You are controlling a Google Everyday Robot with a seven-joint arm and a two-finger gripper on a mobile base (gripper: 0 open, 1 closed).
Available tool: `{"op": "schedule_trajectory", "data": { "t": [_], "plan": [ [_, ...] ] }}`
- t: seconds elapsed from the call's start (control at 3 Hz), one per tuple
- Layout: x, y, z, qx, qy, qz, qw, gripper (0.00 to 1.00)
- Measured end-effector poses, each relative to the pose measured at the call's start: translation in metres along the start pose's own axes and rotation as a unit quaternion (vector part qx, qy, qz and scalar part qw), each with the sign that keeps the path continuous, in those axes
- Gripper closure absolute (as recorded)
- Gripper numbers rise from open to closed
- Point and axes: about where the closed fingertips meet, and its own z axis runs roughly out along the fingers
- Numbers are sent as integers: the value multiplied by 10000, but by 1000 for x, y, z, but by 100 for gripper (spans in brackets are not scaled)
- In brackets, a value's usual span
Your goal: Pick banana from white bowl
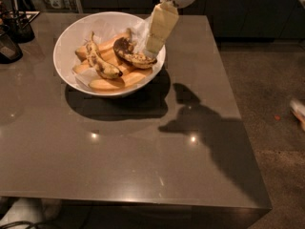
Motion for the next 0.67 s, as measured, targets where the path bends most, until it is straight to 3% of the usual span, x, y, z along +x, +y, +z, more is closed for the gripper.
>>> {"op": "schedule_trajectory", "data": {
  "t": [0.67],
  "plan": [
    [-9, -2, 25, -238, 61, 64, 9997, 12]
  ]
}}
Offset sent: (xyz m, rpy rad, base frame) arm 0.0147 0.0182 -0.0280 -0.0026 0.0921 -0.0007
